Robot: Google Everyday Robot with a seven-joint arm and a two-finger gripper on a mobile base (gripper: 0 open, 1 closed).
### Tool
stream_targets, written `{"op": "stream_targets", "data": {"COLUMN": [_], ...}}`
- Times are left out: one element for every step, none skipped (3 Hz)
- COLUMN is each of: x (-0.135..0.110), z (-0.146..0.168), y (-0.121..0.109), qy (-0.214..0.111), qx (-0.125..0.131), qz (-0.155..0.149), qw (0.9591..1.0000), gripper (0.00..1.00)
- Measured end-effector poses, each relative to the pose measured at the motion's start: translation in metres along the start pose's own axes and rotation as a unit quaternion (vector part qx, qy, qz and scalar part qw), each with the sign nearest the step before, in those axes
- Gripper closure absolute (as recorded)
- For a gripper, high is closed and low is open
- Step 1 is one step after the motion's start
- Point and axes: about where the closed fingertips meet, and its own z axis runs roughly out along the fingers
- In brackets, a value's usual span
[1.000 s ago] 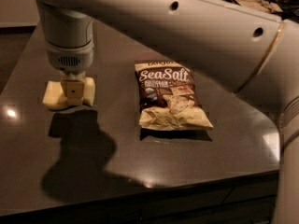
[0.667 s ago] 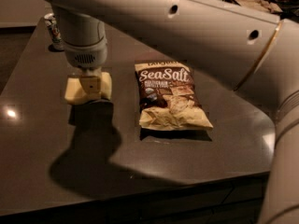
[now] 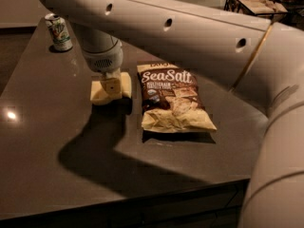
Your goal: Move sponge near brown chip bag
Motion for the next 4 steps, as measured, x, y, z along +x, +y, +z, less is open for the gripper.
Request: {"op": "stream_targets", "data": {"x": [0.0223,0.0215,0.0205,0.0205], "z": [0.005,0.0051,0.0051,0.0051], "y": [-0.0113,-0.0138,-0.0153,-0.0153], "qy": [0.022,0.018,0.015,0.015], "qx": [0.003,0.009,0.012,0.012], "qz": [0.007,0.008,0.008,0.008], "qw": [0.9997,0.9998,0.9998,0.9998], "gripper": [0.3,0.07,0.0,0.0]}}
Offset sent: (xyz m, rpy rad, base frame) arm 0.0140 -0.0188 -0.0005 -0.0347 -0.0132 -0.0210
